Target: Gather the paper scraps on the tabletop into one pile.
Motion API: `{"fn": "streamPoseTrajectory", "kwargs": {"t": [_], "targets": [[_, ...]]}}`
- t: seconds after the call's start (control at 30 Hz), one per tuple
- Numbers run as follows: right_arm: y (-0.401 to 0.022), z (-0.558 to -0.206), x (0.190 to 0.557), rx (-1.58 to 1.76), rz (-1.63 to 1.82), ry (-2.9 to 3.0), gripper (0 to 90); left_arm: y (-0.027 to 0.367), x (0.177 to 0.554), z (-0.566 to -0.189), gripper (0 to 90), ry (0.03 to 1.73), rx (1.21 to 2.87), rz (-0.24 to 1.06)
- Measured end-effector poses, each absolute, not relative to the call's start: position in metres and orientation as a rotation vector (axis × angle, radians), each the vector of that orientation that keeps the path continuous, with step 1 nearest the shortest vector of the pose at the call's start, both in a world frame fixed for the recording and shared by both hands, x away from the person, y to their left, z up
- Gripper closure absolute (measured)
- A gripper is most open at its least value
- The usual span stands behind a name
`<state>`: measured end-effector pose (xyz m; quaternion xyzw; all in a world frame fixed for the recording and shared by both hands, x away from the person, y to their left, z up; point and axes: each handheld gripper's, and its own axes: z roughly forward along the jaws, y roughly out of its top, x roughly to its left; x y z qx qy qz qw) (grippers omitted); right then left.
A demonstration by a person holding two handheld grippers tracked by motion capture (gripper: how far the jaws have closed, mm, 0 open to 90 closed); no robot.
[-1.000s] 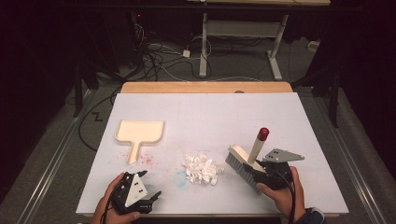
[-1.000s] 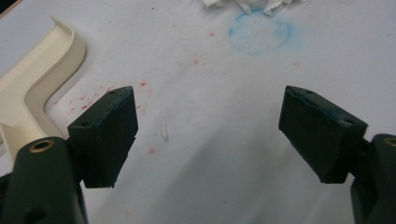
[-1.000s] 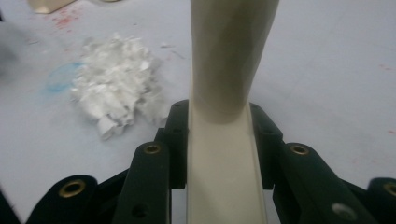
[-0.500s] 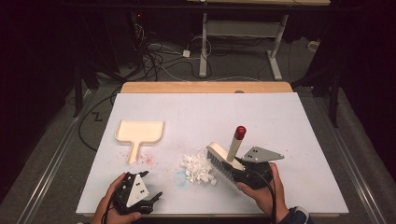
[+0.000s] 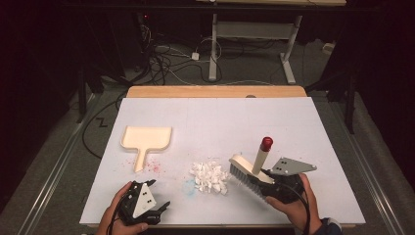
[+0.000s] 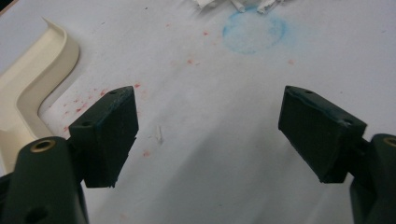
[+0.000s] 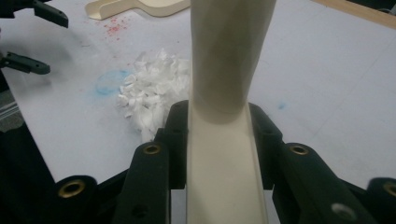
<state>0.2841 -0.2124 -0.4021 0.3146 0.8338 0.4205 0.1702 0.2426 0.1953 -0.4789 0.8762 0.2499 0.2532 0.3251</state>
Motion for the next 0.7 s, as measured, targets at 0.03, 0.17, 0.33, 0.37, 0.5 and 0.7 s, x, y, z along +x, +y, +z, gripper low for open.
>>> {"fn": "streamPoseTrajectory", "kwargs": {"t": [0.03,0.17,0.33,0.37,0.5,0.7], "targets": [[-0.215,-0.401,0.283,0.889,1.195,2.368,68.0,0.195,0.242,-0.479,18.9,0.658,2.296,0.666],[-0.227,-0.398,0.278,0.894,1.188,2.375,68.0,0.196,0.242,-0.479,18.9,0.658,2.293,0.669],[-0.238,-0.399,0.273,0.874,1.111,2.414,68.0,0.196,0.242,-0.478,18.9,0.66,2.291,0.672],[-0.241,-0.4,0.272,0.876,1.094,2.419,68.0,0.197,0.242,-0.478,18.9,0.66,2.29,0.671],[-0.242,-0.407,0.273,0.883,1.045,2.471,68.0,0.196,0.242,-0.478,18.9,0.655,2.293,0.671],[-0.215,-0.413,0.275,0.807,1.072,2.536,68.0,0.196,0.242,-0.478,18.9,0.653,2.289,0.67]]}}
